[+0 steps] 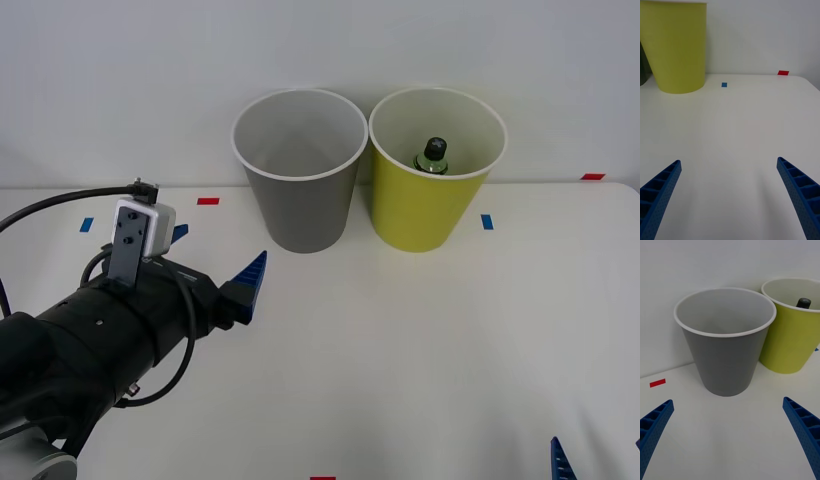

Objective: Put cans in the gray bin and PET bottles in the light green bin.

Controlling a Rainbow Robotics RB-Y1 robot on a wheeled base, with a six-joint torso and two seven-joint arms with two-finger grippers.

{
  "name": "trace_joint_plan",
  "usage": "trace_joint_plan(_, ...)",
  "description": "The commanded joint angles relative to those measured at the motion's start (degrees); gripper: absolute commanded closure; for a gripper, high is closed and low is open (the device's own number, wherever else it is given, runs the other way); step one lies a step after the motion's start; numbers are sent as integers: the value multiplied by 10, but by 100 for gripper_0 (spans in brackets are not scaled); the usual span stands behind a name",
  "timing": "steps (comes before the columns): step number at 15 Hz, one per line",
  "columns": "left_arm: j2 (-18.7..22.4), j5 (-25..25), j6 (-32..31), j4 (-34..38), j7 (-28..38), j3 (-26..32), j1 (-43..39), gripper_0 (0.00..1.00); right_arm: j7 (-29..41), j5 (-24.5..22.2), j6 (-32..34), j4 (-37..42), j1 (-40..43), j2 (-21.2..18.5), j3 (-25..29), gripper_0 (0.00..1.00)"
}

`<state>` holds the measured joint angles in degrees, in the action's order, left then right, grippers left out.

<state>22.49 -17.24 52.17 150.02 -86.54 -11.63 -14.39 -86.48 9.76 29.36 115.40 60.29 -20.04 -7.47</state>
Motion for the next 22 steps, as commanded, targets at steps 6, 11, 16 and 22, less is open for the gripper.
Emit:
trace_joint_plan(6,26,26,-383,-141,-14,-17,-158,0,0,0,0,0,0,0,0,12)
trace_joint_plan(11,30,63,-523,-227,-18,-23,-223,0,0,0,0,0,0,0,0,12)
trace_joint_plan(16,30,70,-607,-282,-26,-24,-290,0,0,0,0,0,0,0,0,12)
trace_joint_plan(22,-7,83,-710,-339,-27,-16,-336,0,0,0,0,0,0,0,0,12)
